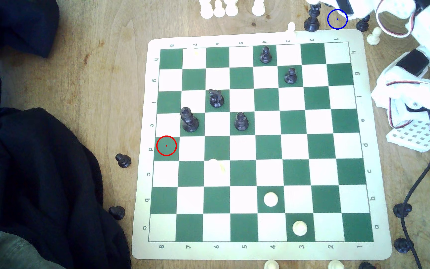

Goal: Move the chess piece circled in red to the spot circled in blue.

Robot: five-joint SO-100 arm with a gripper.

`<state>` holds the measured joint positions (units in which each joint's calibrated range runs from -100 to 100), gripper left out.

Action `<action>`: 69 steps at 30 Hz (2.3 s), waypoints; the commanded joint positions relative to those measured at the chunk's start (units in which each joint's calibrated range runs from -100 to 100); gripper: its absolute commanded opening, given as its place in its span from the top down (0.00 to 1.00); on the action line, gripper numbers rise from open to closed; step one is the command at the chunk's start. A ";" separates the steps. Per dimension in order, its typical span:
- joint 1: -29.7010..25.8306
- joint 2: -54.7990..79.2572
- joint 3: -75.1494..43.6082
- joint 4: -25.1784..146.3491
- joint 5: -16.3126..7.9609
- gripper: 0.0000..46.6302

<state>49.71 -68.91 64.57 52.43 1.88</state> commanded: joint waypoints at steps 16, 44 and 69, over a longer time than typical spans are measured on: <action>8.68 -0.86 3.97 0.56 3.08 0.99; 9.94 10.85 18.20 -19.83 6.45 0.99; 9.94 12.63 16.30 -20.65 6.01 0.47</action>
<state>59.29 -53.50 84.00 29.32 8.33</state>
